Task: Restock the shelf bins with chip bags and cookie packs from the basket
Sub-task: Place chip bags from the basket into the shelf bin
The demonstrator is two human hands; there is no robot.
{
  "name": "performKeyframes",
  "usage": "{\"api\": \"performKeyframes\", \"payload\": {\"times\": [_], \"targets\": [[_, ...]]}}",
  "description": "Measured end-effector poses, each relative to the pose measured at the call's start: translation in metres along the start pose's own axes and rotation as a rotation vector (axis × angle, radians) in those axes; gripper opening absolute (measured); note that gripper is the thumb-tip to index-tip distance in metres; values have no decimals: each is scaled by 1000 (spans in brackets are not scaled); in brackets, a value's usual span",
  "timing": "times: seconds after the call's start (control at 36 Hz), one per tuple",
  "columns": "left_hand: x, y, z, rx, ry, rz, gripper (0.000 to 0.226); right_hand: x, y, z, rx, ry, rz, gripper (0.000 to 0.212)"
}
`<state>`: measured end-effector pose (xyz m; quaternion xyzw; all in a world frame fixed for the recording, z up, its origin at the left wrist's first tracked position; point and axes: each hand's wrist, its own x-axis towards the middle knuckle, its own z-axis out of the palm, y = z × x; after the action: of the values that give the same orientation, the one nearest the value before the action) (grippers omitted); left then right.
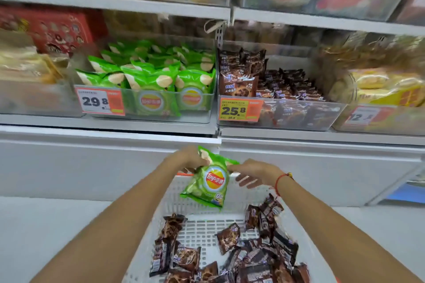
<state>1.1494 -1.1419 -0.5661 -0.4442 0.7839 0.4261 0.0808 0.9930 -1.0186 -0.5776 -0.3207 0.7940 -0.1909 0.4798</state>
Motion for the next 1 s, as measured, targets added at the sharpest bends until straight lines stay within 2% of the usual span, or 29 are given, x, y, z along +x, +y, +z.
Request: {"api": "performKeyframes", "payload": {"times": [0.06,0.14,0.22,0.31,0.39,0.56,0.67,0.72,0.83,0.89,1.0], "targets": [[-20,8,-25,11,55,73,37,-18,-20,-11,15,-34,-45,49],[-44,13,-52,-60,119,184,25,-37,-42,-22,141,-52,-178,44],[-63,15,-70,-206,174,260,25,-54,-64,-27,236,72,-385,48],[-78,19,-83,-250,254,375,14,-76,-89,-35,79,279,-584,54],[-84,29,-95,-279,285,480,18,-93,-111,-49,-117,296,-699,54],[-104,59,-124,-306,320,672,26,-122,-150,-66,-295,367,-805,43],[-105,65,-142,-366,519,779,31,-130,-168,-83,-288,489,-934,40],[-101,57,-147,-343,624,737,33,-129,-173,-87,-176,575,-1000,44],[-76,27,-152,34,891,520,44,-107,-176,-79,-43,646,-1060,49],[-64,18,-149,150,928,480,45,-91,-176,-73,-35,679,-1063,47],[-41,-2,-133,370,880,400,42,-66,-179,-61,-45,706,-1054,48]]}}
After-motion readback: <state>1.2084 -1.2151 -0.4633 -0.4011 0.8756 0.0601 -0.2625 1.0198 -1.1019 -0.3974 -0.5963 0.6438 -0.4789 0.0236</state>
